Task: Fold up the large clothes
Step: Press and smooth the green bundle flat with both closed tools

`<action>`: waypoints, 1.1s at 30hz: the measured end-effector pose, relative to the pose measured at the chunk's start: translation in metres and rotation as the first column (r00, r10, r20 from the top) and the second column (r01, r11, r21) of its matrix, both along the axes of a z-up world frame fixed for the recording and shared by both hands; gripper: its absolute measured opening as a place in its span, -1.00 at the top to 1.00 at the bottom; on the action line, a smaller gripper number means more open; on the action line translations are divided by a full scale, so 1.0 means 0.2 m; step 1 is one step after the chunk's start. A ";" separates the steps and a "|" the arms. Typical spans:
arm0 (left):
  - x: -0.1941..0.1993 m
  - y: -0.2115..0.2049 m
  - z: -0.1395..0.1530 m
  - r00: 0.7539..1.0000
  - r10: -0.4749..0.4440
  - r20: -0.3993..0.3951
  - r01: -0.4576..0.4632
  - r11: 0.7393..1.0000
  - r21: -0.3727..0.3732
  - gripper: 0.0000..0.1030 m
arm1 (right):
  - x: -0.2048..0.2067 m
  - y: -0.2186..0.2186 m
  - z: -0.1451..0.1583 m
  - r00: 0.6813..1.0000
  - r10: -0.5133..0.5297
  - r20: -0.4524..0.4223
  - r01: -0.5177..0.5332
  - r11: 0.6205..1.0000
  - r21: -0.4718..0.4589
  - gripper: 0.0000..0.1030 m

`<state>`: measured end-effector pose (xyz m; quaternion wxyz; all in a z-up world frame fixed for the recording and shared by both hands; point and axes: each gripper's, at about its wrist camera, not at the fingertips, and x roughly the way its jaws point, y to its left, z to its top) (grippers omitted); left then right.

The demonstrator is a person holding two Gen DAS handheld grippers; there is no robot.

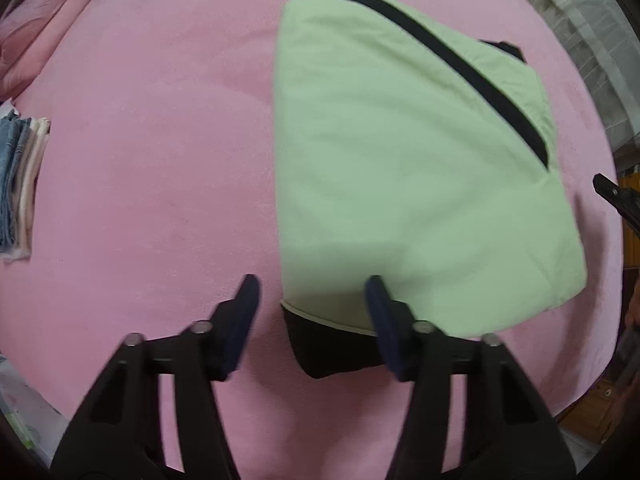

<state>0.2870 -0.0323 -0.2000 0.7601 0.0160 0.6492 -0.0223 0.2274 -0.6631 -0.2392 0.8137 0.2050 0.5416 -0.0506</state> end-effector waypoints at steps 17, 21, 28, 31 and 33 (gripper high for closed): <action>-0.12 -0.05 -0.22 0.993 -0.116 0.034 0.116 0.993 0.011 0.67 | -0.40 0.79 -0.37 0.931 0.327 -0.162 -0.266 0.912 0.313 1.00; -0.10 0.01 -0.15 0.997 -0.062 0.035 0.061 0.998 0.026 0.69 | -0.44 0.66 -0.37 0.936 0.266 -0.232 -0.239 0.961 0.139 1.00; 0.03 0.11 -0.17 0.999 0.038 -0.015 -0.040 0.984 -0.175 0.69 | -0.17 0.84 -0.22 0.955 0.292 0.046 -0.292 0.914 0.280 1.00; 0.10 0.14 -0.20 0.997 0.080 -0.015 -0.082 0.976 -0.204 0.69 | -0.02 1.04 -0.32 0.942 0.330 0.063 -0.325 0.846 0.424 1.00; 0.13 0.13 -0.21 0.997 0.071 -0.006 -0.071 0.980 -0.188 0.69 | 0.06 1.21 -0.41 0.933 0.359 0.011 -0.324 0.828 0.458 1.00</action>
